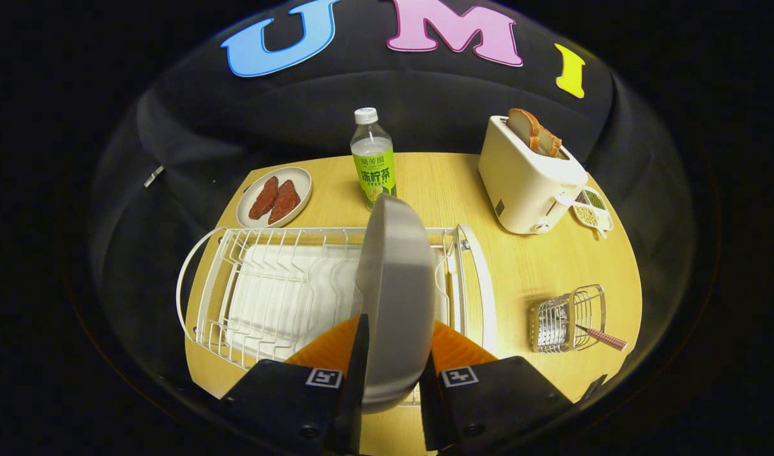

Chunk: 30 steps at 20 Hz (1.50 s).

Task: Take the plate from the dish rack, then take the spoon from the basket and place it into the plate.

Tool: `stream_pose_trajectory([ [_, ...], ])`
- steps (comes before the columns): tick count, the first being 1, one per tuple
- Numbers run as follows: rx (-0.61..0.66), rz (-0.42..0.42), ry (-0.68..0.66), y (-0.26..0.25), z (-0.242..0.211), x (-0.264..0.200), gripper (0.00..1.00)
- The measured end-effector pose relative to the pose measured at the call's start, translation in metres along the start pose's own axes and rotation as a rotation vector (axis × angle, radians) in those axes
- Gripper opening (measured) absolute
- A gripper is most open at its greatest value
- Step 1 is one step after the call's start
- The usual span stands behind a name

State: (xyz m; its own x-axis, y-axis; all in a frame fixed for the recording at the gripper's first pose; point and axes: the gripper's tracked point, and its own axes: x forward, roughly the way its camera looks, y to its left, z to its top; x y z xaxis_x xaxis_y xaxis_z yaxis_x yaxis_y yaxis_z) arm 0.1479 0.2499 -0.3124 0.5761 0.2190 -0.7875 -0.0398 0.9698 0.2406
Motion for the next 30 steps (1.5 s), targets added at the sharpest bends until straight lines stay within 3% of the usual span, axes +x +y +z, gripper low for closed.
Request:
stream_pose_trajectory([
  [6,-0.114,-0.106,-0.078,-0.019,0.046,-0.019,0.35],
  [8,-0.116,-0.065,-0.084,-0.012,0.053,-0.027,0.3],
  [17,-0.085,0.021,-0.192,-0.034,0.065,-0.087,0.3],
  [22,-0.059,0.094,-0.207,-0.072,0.048,-0.14,0.3],
  [30,0.088,0.2,-0.105,-0.137,-0.033,-0.196,0.3],
])
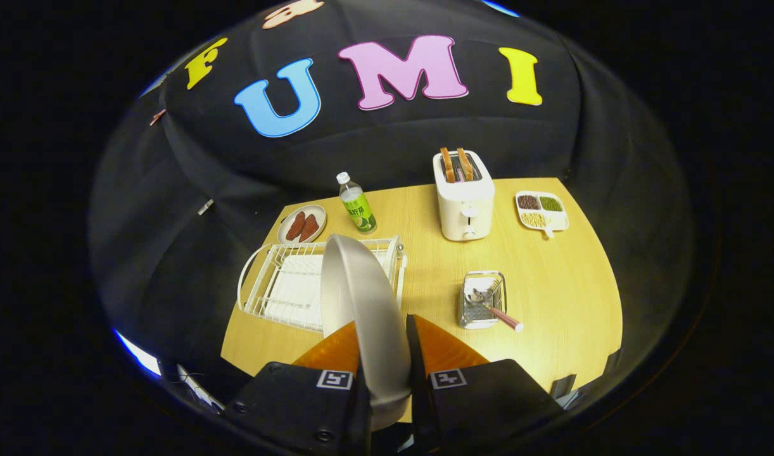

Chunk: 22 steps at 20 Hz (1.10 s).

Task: Take the plate from the dish rack, then take the spoon from the basket and place it into the plate.

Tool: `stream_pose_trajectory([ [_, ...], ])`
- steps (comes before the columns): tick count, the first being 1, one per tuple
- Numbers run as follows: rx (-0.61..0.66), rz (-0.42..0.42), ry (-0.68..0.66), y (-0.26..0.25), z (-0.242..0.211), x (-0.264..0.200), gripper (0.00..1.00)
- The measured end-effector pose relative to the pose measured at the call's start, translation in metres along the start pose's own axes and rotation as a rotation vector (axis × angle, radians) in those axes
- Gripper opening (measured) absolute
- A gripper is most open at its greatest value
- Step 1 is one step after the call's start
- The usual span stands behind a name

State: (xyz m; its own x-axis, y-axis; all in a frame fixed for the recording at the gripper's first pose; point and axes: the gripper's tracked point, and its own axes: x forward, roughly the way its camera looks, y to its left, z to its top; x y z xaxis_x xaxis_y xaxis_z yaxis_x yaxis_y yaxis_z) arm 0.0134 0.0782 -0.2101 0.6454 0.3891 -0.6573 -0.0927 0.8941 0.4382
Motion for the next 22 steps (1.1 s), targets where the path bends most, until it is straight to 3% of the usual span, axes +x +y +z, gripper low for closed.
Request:
stream_pose_trajectory([
  [10,0.264,-0.028,0.185,-0.094,-0.139,-0.009,0.3],
  [22,0.467,0.039,0.322,-0.098,-0.195,0.08,0.3],
])
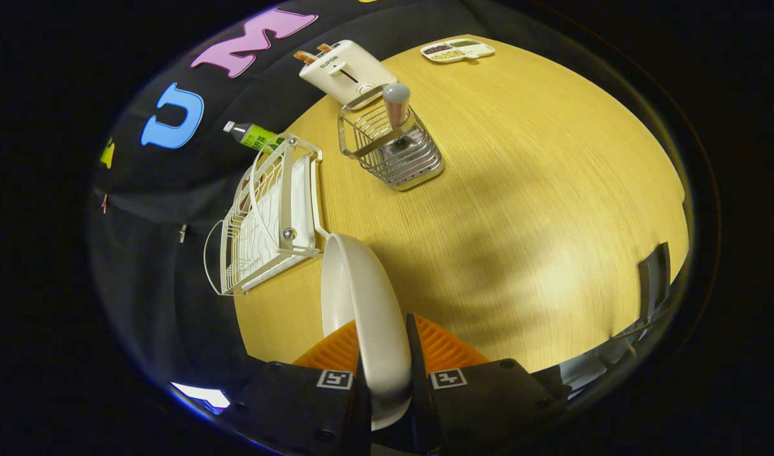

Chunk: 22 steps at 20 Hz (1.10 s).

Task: Take the plate from the dish rack, then take the spoon from the basket and place it into the plate.

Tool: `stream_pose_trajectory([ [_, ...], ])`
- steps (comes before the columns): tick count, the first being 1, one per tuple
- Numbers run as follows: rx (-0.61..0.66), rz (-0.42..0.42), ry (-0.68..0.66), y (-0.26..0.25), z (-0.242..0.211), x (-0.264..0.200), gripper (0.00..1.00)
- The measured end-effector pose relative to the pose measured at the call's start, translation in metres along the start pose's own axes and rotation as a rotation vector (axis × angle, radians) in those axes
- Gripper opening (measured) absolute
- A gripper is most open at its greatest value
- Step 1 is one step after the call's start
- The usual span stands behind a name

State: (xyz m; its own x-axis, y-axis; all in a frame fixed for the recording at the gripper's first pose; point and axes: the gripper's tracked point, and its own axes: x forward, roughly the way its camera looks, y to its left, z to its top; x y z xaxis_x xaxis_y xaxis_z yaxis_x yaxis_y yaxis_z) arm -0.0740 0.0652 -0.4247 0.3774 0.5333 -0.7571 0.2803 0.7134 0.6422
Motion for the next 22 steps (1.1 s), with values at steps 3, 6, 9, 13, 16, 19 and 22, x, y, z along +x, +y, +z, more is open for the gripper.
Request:
stream_pose_trajectory([
  [3,0.03,0.017,0.004,0.0,-0.004,0.01,0.3],
  [6,0.072,0.037,-0.001,0.0,0.001,0.016,0.31],
  [9,0.085,0.04,-0.028,0.0,0.007,0.015,0.31],
  [13,0.094,-0.004,-0.078,-0.015,0.019,0.005,0.33],
  [16,0.081,0.001,-0.102,-0.021,0.028,-0.009,0.68],
  [19,0.037,0.013,-0.147,-0.019,0.035,-0.026,0.91],
  [22,-0.055,0.072,-0.18,-0.002,0.04,-0.051,0.97],
])
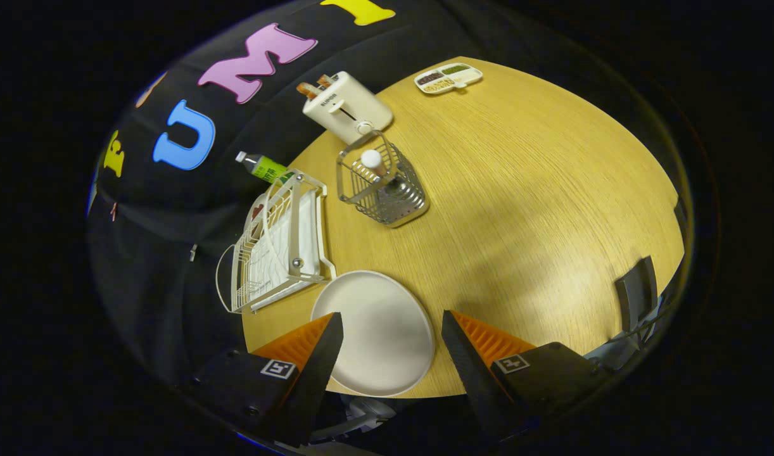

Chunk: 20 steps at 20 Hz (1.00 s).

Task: Take the plate from the dish rack, then take the spoon from the basket and place it into the plate.

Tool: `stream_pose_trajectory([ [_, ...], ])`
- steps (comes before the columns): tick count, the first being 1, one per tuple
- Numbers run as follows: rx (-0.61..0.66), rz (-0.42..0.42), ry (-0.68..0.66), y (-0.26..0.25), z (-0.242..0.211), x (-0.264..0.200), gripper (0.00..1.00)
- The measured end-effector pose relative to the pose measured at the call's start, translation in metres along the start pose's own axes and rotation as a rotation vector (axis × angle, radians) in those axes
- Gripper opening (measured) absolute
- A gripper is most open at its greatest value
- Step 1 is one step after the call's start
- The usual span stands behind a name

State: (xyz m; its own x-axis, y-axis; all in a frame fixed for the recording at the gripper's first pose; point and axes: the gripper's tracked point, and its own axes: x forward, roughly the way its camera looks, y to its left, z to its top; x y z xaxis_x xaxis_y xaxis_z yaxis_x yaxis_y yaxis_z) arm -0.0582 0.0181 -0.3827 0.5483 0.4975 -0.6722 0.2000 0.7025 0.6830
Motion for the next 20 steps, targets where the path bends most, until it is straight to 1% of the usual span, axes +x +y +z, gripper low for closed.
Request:
stream_pose_trajectory([
  [2,-0.063,0.025,-0.044,0.009,0.014,-0.016,0.97],
  [5,-0.177,0.023,-0.14,0.021,0.044,-0.038,0.97],
  [7,-0.282,-0.01,-0.201,0.026,0.064,-0.047,0.97],
  [9,-0.388,-0.071,-0.25,0.026,0.081,-0.052,0.97],
  [11,-0.473,-0.114,-0.269,0.028,0.094,-0.049,0.97],
  [13,-0.51,-0.136,-0.278,0.03,0.104,-0.039,0.97],
  [15,-0.526,-0.149,-0.254,0.027,0.11,-0.02,0.97],
  [17,-0.534,-0.17,-0.233,0.02,0.117,-0.002,0.95],
  [20,-0.531,-0.175,-0.192,0.01,0.12,0.023,0.81],
])
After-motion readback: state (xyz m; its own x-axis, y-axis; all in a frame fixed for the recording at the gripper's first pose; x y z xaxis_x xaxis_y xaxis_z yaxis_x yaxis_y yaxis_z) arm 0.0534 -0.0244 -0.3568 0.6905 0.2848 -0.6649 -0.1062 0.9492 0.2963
